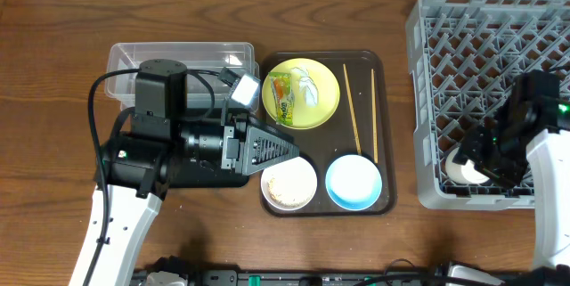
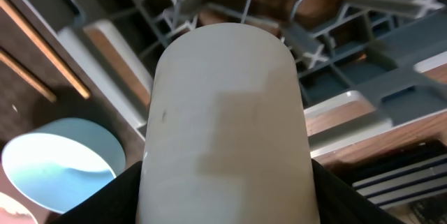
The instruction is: Sort waste into correct bins and load items into the dishwasher rack
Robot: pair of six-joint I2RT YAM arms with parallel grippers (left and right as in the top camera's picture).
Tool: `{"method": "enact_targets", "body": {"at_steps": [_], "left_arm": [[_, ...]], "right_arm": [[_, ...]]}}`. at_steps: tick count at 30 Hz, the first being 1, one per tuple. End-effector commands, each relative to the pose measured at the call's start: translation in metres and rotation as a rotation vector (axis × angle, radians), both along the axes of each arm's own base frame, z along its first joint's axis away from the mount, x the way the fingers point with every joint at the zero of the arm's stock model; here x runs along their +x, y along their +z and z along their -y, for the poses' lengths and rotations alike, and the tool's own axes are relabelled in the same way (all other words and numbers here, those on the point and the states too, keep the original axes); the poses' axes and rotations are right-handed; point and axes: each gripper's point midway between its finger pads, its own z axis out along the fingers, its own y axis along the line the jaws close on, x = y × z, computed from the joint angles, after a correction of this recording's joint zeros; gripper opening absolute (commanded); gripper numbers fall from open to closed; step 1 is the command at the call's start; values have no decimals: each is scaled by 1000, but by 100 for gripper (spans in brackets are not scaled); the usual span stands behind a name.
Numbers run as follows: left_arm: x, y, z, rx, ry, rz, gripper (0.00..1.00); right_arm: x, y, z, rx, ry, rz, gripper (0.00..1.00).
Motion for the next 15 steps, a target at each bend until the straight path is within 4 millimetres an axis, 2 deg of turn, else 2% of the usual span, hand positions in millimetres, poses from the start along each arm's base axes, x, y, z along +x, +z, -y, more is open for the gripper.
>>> {"method": "enact_targets", "body": {"at_steps": [1, 2, 4, 5, 11, 15], "left_arm": [[-3, 9, 0, -10, -6, 34, 74], [-3, 9, 0, -10, -6, 34, 73], [-3, 9, 0, -10, -7, 34, 74], [-3, 9, 0, -10, -7, 34, 77], [-3, 9, 0, -9, -7, 26, 79], [-4, 8, 0, -7, -7, 20, 79]], "right_arm": [[4, 2, -6, -1, 39, 6, 69], [4, 2, -6, -2, 31, 8, 85], [4, 2, -5, -2, 24, 8, 99], [4, 2, -5, -2, 24, 8, 99], [8, 7, -8, 8, 27, 32, 98], [16, 21, -25, 80, 68, 114, 98]]}}
